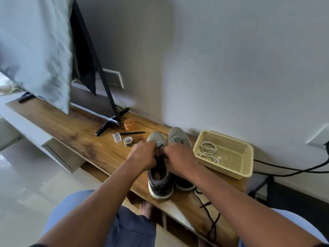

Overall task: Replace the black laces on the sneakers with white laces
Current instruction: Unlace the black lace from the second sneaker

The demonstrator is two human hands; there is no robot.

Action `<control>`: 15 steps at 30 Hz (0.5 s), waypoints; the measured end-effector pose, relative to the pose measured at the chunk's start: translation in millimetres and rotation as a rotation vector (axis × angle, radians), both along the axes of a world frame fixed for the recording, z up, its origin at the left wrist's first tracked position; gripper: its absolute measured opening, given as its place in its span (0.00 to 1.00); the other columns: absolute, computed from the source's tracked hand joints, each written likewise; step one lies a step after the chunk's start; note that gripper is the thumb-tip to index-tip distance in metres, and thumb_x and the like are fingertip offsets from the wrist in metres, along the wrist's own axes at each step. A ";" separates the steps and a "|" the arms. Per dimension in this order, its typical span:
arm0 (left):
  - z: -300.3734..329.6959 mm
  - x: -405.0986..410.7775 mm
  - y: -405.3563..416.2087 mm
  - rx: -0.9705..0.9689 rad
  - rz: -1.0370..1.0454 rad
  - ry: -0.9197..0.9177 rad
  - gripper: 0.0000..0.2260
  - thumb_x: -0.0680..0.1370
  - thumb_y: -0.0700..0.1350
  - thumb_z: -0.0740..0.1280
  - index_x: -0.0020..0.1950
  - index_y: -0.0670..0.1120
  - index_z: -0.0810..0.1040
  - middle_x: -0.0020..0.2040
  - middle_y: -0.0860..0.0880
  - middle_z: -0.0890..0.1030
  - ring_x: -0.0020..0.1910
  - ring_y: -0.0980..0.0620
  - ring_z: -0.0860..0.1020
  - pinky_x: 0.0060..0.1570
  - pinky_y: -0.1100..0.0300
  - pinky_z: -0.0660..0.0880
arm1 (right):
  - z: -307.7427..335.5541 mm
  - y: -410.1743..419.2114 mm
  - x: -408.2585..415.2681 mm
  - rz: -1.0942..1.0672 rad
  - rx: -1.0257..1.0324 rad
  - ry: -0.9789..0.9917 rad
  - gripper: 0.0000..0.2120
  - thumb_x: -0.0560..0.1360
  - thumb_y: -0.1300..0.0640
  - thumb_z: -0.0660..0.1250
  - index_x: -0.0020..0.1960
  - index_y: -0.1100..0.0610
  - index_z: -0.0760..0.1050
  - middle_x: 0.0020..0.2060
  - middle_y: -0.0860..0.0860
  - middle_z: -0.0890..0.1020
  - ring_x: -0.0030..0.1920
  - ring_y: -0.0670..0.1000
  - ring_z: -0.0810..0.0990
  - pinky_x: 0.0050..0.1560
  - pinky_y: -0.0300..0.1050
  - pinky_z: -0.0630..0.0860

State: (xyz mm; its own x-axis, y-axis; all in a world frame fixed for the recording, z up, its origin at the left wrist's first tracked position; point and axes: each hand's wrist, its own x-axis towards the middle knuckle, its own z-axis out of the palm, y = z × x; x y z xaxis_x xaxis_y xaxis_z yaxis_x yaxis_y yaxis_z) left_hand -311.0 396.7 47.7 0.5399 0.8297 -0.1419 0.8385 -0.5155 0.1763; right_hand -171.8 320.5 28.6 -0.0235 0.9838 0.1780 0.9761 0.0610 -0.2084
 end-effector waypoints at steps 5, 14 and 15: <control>1.3 0.6 15.9 0.005 -0.007 -0.048 0.08 0.72 0.44 0.76 0.43 0.54 0.79 0.46 0.51 0.80 0.46 0.50 0.80 0.38 0.62 0.70 | 0.8 12.8 1.1 0.024 -0.012 -0.029 0.09 0.76 0.54 0.65 0.50 0.48 0.83 0.42 0.49 0.84 0.44 0.54 0.83 0.39 0.46 0.78; 14.4 -30.2 52.0 -0.435 0.063 -0.449 0.04 0.78 0.41 0.74 0.48 0.44 0.80 0.43 0.45 0.86 0.38 0.52 0.87 0.35 0.59 0.83 | 2.0 32.5 22.1 0.075 -0.210 0.157 0.05 0.78 0.52 0.63 0.53 0.47 0.74 0.46 0.46 0.82 0.51 0.53 0.81 0.42 0.47 0.70; 14.8 -33.0 57.9 -0.417 0.093 -0.527 0.04 0.79 0.41 0.74 0.48 0.44 0.80 0.41 0.45 0.86 0.37 0.51 0.87 0.34 0.59 0.83 | 5.3 34.0 24.6 0.092 -0.249 0.160 0.05 0.76 0.52 0.64 0.52 0.46 0.75 0.44 0.43 0.80 0.50 0.51 0.80 0.41 0.45 0.68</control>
State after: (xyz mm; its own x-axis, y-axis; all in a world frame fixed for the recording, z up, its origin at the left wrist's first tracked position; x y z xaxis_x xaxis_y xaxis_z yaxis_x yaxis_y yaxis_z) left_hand -344.0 454.6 62.5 0.5533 0.8092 -0.1976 0.6238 -0.2453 0.7421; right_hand -147.2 354.5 33.9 -0.1058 0.9926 -0.0593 0.9226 0.0758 -0.3782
